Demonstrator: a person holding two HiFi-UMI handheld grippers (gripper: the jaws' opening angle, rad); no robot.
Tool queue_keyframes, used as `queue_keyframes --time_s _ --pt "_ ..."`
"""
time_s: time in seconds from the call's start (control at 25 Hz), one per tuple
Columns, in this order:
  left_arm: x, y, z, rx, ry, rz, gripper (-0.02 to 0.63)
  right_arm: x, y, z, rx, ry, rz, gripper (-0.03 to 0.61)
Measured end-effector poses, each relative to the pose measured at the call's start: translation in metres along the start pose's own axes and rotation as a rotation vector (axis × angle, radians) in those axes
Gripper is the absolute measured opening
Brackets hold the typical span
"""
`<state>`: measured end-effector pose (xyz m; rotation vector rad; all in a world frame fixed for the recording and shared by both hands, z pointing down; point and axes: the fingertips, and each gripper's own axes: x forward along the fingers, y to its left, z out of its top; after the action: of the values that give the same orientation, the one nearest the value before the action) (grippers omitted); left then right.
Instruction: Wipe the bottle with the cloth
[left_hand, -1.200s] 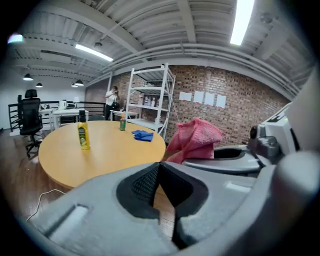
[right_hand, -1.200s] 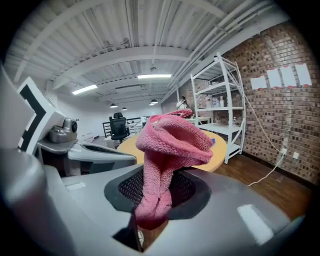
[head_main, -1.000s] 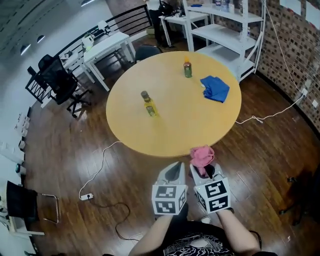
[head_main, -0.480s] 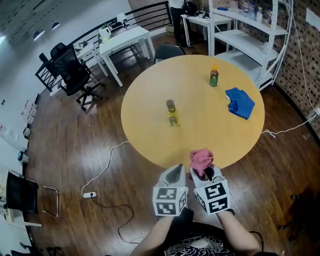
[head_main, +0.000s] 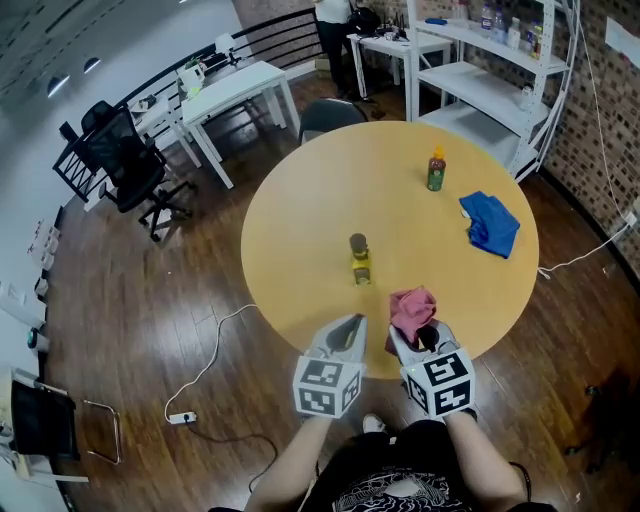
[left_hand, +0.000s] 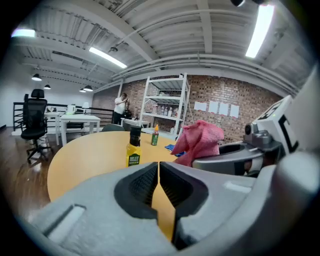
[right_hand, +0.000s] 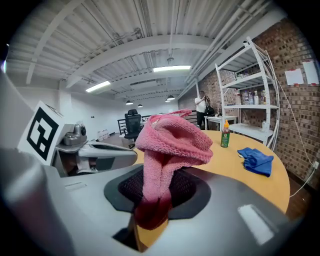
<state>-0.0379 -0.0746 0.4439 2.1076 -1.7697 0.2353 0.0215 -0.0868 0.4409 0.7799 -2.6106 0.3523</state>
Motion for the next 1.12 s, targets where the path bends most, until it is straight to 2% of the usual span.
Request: queue_keyframes --time_s 0.2,0.32,0.6,0.76,0.92,1.12 --pt "0.026 0.034 0.024 0.083 -0.048 -0.094 0.006 0.017 -0.015 0.005 0.009 0.018 0.004 0.104" --pt "0.042 0.049 0.034 0.098 -0.051 -0.167 0.028 0.031 -0.022 0.014 0.007 0.024 0.009 0.104" --pt "0.08 0.07 0.046 0.16 -0.034 -0.306 0.152 0.061 -0.039 0.037 -0.033 0.037 0.058 0.104" --pt "0.099 0.069 0.044 0.231 -0.01 -0.4 0.184 0.076 -0.049 0.052 -0.038 0.037 0.134 0.104" --pt "0.114 0.071 0.047 0.305 0.016 -0.419 0.186 0.093 -0.055 0.07 -0.004 0.036 0.247 0.104" --pt "0.122 0.061 0.053 0.372 0.035 -0.484 0.186 0.11 -0.052 0.09 0.062 0.04 0.388 0.104"
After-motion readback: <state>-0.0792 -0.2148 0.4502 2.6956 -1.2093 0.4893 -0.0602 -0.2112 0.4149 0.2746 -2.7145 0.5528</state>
